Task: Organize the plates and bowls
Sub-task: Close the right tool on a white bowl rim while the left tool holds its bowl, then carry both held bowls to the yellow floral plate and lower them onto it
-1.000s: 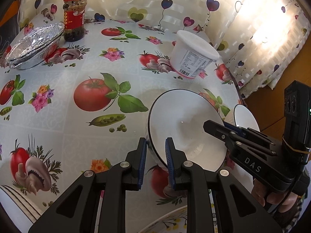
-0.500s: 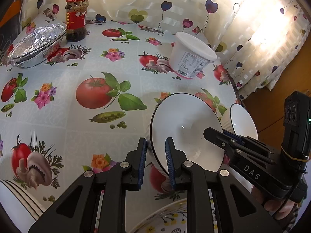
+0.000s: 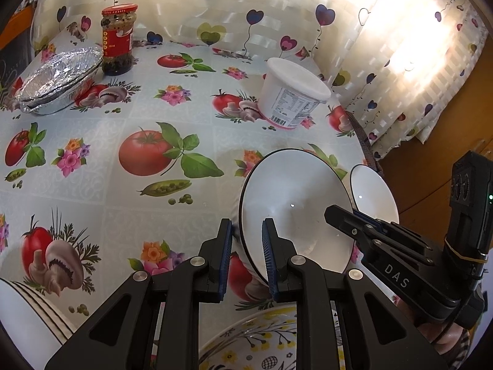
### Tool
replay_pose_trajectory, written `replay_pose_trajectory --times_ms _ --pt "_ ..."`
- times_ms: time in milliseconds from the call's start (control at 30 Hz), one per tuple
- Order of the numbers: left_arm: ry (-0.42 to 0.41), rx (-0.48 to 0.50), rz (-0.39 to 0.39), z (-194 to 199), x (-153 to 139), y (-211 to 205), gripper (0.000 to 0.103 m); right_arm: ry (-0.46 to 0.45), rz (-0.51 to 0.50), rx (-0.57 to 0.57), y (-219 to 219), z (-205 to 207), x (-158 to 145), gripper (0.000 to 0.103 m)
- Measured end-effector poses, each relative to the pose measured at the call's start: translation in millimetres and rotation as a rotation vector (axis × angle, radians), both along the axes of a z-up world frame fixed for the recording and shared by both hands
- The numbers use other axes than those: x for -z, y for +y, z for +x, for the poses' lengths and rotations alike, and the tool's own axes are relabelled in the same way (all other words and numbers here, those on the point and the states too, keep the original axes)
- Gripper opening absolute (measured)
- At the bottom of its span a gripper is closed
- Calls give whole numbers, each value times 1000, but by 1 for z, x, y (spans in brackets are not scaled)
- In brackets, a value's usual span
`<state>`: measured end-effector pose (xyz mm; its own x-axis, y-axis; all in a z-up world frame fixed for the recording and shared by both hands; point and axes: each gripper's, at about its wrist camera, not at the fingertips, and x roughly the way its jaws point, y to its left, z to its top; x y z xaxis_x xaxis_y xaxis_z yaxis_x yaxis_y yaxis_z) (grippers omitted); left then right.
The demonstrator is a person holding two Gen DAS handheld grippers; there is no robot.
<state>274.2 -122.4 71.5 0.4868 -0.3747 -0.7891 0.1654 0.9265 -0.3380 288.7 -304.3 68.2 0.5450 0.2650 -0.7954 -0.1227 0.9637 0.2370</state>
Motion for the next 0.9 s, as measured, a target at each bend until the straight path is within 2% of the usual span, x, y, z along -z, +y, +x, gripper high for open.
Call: replay_pose_trajectory --times_ms 900 --pt "-70 3 -18 -40 -33 11 21 -63 3 3 7 -48 -37 14"
